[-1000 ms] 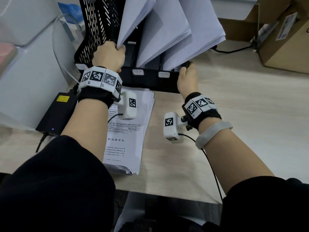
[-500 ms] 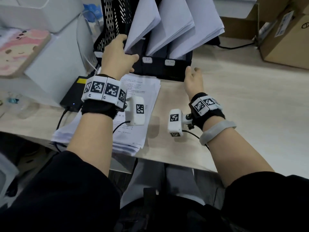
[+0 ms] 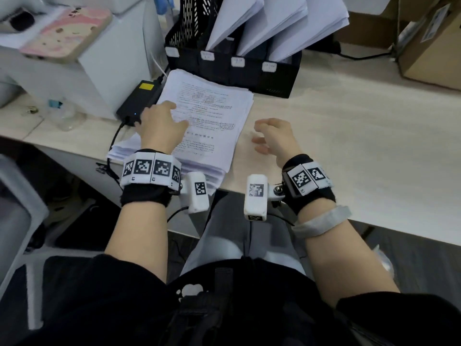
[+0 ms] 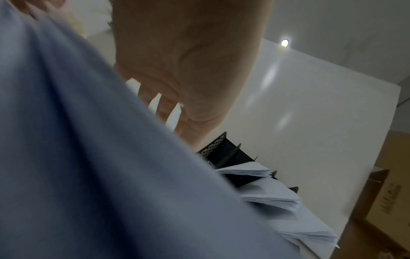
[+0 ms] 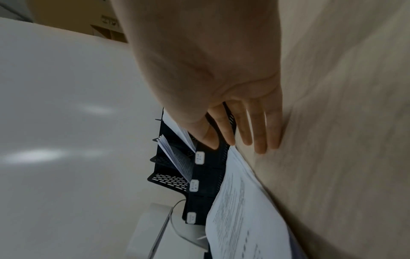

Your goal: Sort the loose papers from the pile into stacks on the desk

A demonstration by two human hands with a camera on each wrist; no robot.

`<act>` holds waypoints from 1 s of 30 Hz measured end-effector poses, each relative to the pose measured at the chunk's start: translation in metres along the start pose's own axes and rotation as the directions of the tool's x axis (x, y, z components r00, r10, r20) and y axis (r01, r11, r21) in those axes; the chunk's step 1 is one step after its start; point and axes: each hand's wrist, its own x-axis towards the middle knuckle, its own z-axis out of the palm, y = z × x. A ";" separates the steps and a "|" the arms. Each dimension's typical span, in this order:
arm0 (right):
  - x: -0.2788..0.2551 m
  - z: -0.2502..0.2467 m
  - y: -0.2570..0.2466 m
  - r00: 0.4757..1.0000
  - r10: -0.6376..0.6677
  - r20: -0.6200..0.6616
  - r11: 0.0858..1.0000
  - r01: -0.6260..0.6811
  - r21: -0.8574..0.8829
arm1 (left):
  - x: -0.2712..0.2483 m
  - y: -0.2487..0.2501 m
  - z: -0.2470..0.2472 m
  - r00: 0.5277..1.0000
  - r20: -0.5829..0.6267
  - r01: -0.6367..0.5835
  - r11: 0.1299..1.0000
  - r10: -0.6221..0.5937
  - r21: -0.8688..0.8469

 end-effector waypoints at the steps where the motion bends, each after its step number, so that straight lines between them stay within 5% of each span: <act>1: -0.006 0.003 0.001 0.999 0.031 0.036 0.999 -0.032 0.026 | -0.003 -0.007 -0.001 0.999 -0.020 0.030 0.998 -0.029 0.049; 7: -0.029 0.019 0.009 0.969 0.106 0.224 0.977 -0.143 0.156 | -0.018 -0.033 -0.001 0.977 0.032 0.206 0.972 -0.211 0.116; 17: -0.058 0.028 0.014 0.931 0.101 0.350 0.955 -0.189 0.228 | -0.031 -0.041 0.000 0.978 0.033 0.200 0.972 -0.206 0.123; 30: -0.079 0.008 0.010 0.956 -0.119 0.268 0.885 -0.020 0.465 | -0.051 -0.013 0.006 0.954 0.167 0.248 0.969 -0.247 0.017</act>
